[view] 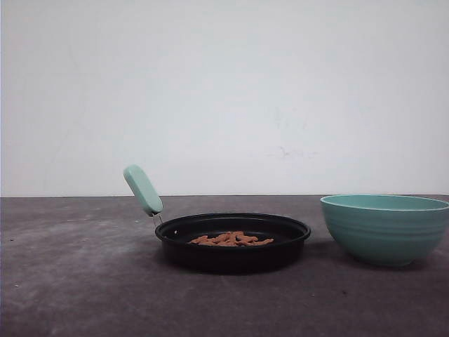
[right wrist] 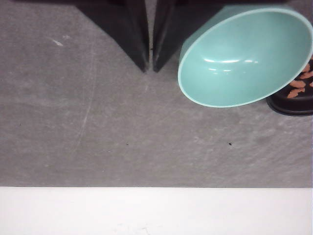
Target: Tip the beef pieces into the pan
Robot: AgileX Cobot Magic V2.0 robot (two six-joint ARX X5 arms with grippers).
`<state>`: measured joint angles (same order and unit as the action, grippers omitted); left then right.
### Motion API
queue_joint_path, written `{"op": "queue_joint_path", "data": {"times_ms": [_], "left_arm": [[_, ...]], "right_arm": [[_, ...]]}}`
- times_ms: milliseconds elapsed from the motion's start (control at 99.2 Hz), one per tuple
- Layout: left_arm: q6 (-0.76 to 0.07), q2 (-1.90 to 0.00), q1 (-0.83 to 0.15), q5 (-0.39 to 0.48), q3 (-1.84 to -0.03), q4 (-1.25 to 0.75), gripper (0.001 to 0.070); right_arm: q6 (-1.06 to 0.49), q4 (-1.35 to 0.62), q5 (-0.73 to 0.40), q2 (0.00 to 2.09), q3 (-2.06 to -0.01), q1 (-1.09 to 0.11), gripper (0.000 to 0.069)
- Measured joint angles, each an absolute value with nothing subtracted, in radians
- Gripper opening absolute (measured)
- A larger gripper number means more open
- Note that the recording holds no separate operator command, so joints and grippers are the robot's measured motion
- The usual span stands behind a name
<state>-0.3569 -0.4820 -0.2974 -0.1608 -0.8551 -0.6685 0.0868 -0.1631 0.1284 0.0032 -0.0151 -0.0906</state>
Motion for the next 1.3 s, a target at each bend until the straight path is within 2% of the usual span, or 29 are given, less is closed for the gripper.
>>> {"op": "queue_joint_path", "data": {"times_ms": [121, 202, 282, 363, 433, 635, 796, 927, 1099, 1300], "left_arm": [[-0.354, -0.458, -0.295, -0.169, -0.855, -0.673, 0.0014], [-0.32, -0.421, -0.27, -0.203, -0.855, -0.682, 0.0014], [-0.231, -0.369, -0.235, -0.19, -0.838, -0.664, 0.0014], [-0.117, -0.3, -0.192, -0.13, -0.769, -0.602, 0.0014], [-0.064, -0.235, -0.157, -0.077, -0.657, -0.528, 0.0014], [-0.057, -0.006, -0.069, 0.013, -0.276, -0.396, 0.0014], [-0.075, -0.008, -0.051, 0.037, -0.127, -0.428, 0.0014], [-0.096, -0.007, -0.051, 0.047, -0.096, -0.379, 0.0014], [-0.05, -0.004, -0.051, -0.022, -0.075, -0.307, 0.0014], [-0.007, -0.004, -0.051, -0.014, -0.075, -0.307, 0.0014]], "right_arm": [[0.087, -0.163, 0.128, 0.003, -0.015, -0.091, 0.0011], [0.087, -0.162, 0.128, 0.003, -0.015, -0.091, 0.0011], [0.087, -0.162, 0.128, 0.003, -0.015, -0.091, 0.0011], [0.087, -0.162, 0.129, 0.003, -0.015, -0.091, 0.0011], [0.087, -0.162, 0.128, 0.003, -0.015, -0.091, 0.0011], [0.087, -0.162, 0.128, 0.004, -0.015, -0.091, 0.0011], [0.087, -0.16, 0.13, 0.004, -0.015, -0.091, 0.0011], [0.087, -0.159, 0.131, 0.005, -0.015, -0.091, 0.0011], [0.087, -0.151, 0.13, 0.005, -0.015, -0.091, 0.0011], [0.087, -0.151, 0.131, 0.005, -0.015, -0.091, 0.0011]]}}
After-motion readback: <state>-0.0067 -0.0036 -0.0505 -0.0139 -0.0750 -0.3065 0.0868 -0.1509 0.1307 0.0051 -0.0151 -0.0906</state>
